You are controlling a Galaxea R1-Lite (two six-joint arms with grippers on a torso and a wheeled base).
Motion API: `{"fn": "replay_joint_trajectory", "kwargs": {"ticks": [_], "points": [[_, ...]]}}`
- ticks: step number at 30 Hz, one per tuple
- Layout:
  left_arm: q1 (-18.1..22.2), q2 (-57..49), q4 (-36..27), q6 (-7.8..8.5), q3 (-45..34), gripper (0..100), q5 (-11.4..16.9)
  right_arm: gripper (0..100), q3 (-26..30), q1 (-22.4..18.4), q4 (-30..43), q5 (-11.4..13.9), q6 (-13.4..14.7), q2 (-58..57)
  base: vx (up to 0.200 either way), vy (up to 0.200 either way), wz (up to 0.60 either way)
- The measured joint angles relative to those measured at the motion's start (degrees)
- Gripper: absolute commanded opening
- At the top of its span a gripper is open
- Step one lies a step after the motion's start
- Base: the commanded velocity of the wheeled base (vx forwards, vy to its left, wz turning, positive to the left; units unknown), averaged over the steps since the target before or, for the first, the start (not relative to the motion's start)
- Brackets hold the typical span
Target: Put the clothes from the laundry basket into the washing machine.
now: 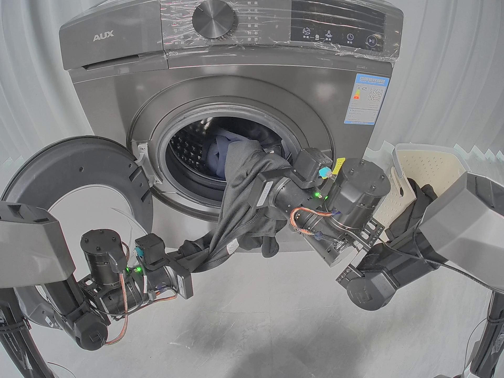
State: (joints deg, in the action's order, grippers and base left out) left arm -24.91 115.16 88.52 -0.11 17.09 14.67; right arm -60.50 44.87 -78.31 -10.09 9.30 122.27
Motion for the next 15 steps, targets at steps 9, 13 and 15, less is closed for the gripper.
{"fn": "replay_joint_trajectory", "kwargs": {"ticks": [9, 13, 15], "points": [[0.0, 0.4, 0.0, -0.13, -1.4, 100, 0.0, 0, 0.6, -1.4, -0.1, 0.0, 0.1, -0.2, 0.0, 0.0, 0.0], [-0.2, 0.4, 0.0, -0.02, -2.4, 100, 0.1, 0, 0.5, -2.7, 0.1, 0.0, 0.0, -0.4, 0.0, 0.0, 0.0], [-0.3, 0.4, 0.0, 0.04, -3.2, 100, 0.4, 0, 0.3, -3.3, 0.2, 0.0, 0.0, -0.4, 0.0, 0.0, 0.0]]}}
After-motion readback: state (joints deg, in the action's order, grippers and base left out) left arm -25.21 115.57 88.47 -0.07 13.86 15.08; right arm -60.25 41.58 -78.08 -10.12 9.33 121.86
